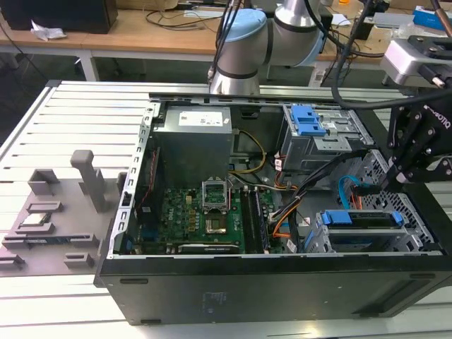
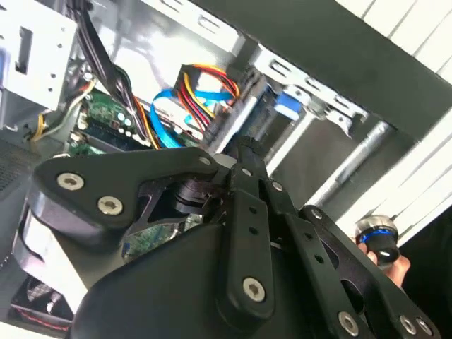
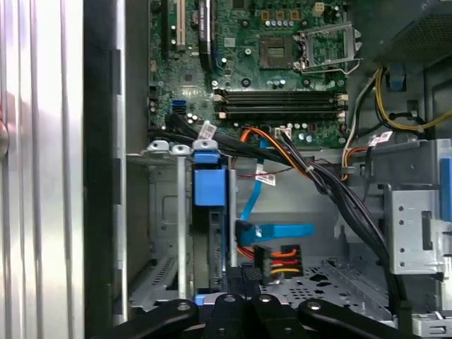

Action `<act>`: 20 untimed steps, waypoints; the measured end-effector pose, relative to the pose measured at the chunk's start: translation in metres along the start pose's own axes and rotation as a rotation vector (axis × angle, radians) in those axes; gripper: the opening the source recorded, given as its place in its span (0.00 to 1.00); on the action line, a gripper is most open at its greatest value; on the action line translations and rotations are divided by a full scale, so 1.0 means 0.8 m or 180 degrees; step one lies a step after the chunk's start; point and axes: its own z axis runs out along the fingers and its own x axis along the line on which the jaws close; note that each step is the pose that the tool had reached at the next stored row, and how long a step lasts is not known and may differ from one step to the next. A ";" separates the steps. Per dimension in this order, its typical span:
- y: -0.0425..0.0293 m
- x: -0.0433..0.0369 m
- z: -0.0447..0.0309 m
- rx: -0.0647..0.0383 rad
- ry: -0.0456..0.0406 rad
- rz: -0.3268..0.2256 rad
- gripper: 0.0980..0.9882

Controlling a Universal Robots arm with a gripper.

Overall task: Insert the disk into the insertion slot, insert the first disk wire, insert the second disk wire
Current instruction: 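Insert the first disk wire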

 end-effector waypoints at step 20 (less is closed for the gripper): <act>-0.0001 -0.015 0.0084 0.0000 0.0003 0.0001 0.22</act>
